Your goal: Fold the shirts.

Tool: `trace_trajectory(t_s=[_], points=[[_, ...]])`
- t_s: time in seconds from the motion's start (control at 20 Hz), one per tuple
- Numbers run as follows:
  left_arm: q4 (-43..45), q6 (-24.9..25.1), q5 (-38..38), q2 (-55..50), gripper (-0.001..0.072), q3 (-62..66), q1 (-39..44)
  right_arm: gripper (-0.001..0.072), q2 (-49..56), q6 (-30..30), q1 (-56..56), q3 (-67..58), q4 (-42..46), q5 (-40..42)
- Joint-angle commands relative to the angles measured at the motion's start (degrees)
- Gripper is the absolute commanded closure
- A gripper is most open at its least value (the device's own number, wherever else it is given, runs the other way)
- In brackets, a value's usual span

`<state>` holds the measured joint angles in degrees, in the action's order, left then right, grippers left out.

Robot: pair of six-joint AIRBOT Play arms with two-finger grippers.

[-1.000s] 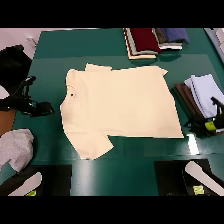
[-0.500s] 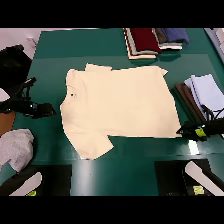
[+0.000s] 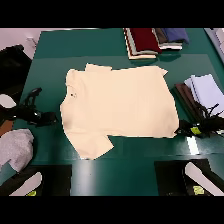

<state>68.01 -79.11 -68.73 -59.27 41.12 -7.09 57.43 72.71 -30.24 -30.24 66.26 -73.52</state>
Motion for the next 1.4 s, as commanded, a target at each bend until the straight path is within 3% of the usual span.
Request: trace_trajectory(t_s=[0.0, 0.2, 0.4, 0.45, 0.5, 0.55, 0.8, 1.0, 1.2, 1.35], points=[[-3.9, 1.0, 1.1, 0.0, 0.0237, -5.6, 0.0, 0.0692, 0.0, -0.2, 0.5, -2.3, -0.1, -0.9], [-13.7, 5.4, 7.5, -0.3, 0.0237, -11.8, 0.7, 0.0692, 0.0, -0.2, 0.5, -5.1, -0.1, -1.7], [-14.8, 5.6, 9.8, -0.3, 0.024, -13.6, 6.4, 0.0692, 0.0, -0.2, 0.5, -6.8, -0.2, -2.5], [-15.3, 5.5, 10.2, -0.3, 0.0371, -13.5, 7.3, 0.0692, 0.0, -0.2, 0.5, -7.3, -0.2, -3.0], [-16.4, 5.5, 10.0, -0.3, 0.0604, -13.2, 7.5, 0.0692, 0.0, -0.2, 0.5, -8.0, -0.2, -3.6], [-17.5, 5.7, 9.4, -0.3, 0.0685, -12.6, 7.5, 0.0692, 0.0, -0.2, 0.5, -9.1, -0.4, -4.2], [-17.3, 4.0, 6.2, 7.1, 0.0685, 3.1, 6.8, 0.0692, -3.2, -0.2, 2.4, -20.3, -4.5, -4.9], [-17.2, 2.7, 6.4, 15.6, 0.0685, 29.1, 1.7, 0.0692, -7.9, -0.1, 9.1, -38.9, -5.2, -2.3], [-15.5, 2.5, 6.6, 17.6, 0.0685, 57.1, -0.1, 0.0692, -11.5, 0.0, 11.8, -60.4, -4.6, 2.2], [-12.7, -1.9, 6.7, 17.6, 0.0686, 72.2, -0.1, 0.0692, -12.5, 0.9, 9.5, -73.6, -1.0, 1.2]])
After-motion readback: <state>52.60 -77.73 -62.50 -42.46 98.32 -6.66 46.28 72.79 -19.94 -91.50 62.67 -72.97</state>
